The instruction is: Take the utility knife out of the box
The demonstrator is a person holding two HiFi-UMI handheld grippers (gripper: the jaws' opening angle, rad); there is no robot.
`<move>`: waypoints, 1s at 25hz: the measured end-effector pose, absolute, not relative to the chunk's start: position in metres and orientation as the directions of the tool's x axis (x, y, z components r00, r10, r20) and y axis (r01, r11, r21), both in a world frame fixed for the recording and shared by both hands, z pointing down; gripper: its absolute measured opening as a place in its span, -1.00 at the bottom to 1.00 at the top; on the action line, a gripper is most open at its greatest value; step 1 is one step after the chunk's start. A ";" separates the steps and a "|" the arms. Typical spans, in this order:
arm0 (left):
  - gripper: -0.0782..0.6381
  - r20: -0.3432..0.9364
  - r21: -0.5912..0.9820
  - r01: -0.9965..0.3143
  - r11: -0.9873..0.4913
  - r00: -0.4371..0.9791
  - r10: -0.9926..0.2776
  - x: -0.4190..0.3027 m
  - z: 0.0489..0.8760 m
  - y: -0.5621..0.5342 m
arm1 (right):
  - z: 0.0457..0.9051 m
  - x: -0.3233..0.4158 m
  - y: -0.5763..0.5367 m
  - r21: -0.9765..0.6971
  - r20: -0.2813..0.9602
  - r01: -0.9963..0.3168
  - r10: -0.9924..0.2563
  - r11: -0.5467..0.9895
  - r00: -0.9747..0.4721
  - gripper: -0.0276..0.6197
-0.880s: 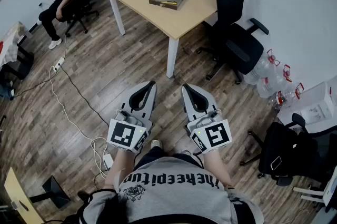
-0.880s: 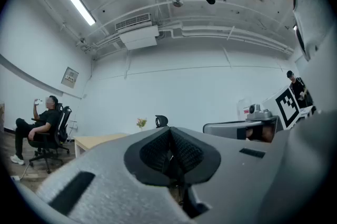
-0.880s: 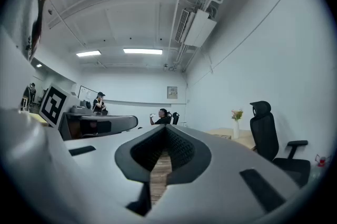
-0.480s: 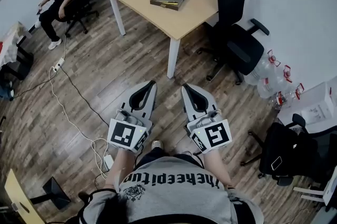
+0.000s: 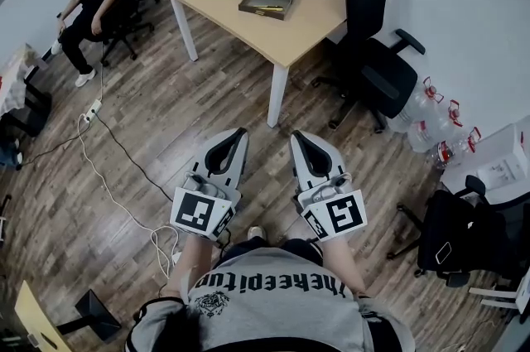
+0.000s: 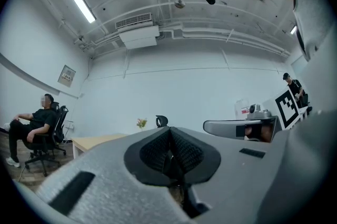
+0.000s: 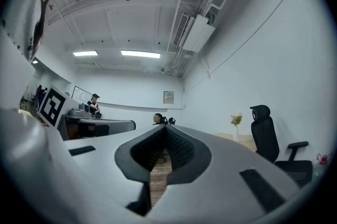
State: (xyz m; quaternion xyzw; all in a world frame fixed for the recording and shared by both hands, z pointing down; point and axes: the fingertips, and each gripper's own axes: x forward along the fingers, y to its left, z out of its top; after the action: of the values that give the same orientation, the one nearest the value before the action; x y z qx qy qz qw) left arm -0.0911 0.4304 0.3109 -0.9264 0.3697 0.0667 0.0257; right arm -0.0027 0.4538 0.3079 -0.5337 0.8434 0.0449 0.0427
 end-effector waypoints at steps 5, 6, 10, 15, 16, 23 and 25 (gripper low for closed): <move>-0.73 -0.144 -0.010 -0.674 -0.739 0.732 -0.665 -0.098 0.314 0.417 | 0.313 -0.006 0.444 0.022 -0.119 -0.917 -0.910 0.398 -0.398 -0.90; -0.73 -0.146 -0.012 -0.673 -0.739 0.733 -0.665 -0.098 0.314 0.415 | 0.313 -0.005 0.442 0.012 -0.121 -0.918 -0.911 0.395 -0.394 -0.90; -0.73 -0.142 -0.014 -0.677 -0.736 0.730 -0.669 -0.097 0.316 0.401 | 0.312 0.004 0.430 -0.012 -0.126 -0.924 -0.917 0.382 -0.377 -0.90; -0.73 -0.143 -0.004 -0.681 -0.732 0.725 -0.674 -0.088 0.316 0.374 | 0.312 0.017 0.401 -0.017 -0.126 -0.919 -0.913 0.394 -0.389 -0.90; -0.73 -0.143 -0.002 -0.684 -0.729 0.722 -0.677 -0.086 0.316 0.368 | 0.313 0.020 0.395 -0.016 -0.127 -0.917 -0.910 0.399 -0.394 -0.90; -0.73 -0.157 0.000 -0.700 -0.714 0.705 -0.692 -0.059 0.309 0.322 | 0.306 0.042 0.345 0.013 -0.132 -0.897 -0.889 0.441 -0.439 -0.90; -0.73 -0.160 0.000 -0.705 -0.709 0.700 -0.696 -0.049 0.307 0.309 | 0.305 0.049 0.331 0.023 -0.130 -0.891 -0.883 0.453 -0.452 -0.90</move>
State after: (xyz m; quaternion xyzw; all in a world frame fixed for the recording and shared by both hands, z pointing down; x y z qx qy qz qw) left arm -0.0490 0.3091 0.3072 -0.9215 0.3801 0.0740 0.0304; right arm 0.0488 0.3308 0.3045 -0.5212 0.8508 0.0441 0.0497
